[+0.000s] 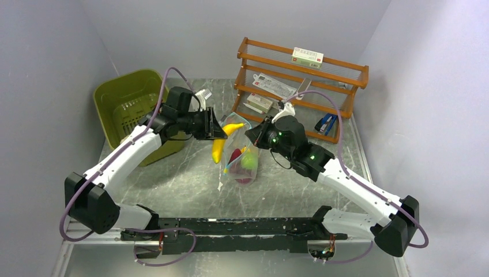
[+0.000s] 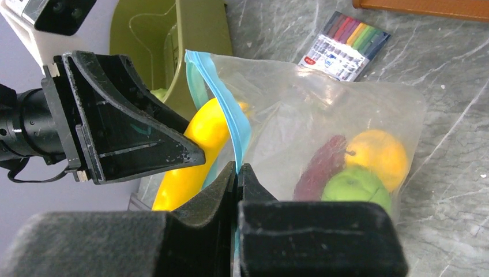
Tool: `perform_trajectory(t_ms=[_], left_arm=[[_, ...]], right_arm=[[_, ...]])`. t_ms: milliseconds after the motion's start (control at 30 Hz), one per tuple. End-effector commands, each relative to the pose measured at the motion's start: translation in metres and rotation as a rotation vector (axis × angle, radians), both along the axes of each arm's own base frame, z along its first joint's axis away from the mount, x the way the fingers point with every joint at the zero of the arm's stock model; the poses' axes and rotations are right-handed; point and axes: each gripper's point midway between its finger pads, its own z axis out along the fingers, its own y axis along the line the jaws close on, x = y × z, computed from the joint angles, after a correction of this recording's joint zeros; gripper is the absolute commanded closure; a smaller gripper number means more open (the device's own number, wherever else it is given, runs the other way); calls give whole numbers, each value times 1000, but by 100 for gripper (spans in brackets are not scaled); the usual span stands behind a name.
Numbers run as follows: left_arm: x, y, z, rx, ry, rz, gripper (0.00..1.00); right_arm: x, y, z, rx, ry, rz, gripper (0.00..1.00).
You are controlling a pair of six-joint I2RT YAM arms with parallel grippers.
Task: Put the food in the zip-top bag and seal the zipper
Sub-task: Place the fake fruit in the zipper food storage bag.
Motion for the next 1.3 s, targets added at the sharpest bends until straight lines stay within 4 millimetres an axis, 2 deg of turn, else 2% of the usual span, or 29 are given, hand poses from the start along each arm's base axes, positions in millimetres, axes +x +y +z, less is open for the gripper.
perform_trajectory(t_ms=[0,467,600,700,967,1167,1267], left_arm=[[5,-4,2,41,-20,-2,66],[15,-6,3,176,-73,23,65],[17,-4,-2,191,-76,42,64],[17,0,-5,220,-72,49,70],[27,16,-7,325,-109,118,68],[26,-3,5,232,-117,75,65],[29,0,2,249,-122,94,65]], right_arm=[[2,6,15,35,-24,14,100],[2,21,6,20,1,74,100],[1,19,6,25,-5,68,100],[0,17,7,21,-7,63,100],[1,10,7,17,-12,40,100],[2,21,4,10,1,79,100],[2,24,4,11,1,88,100]])
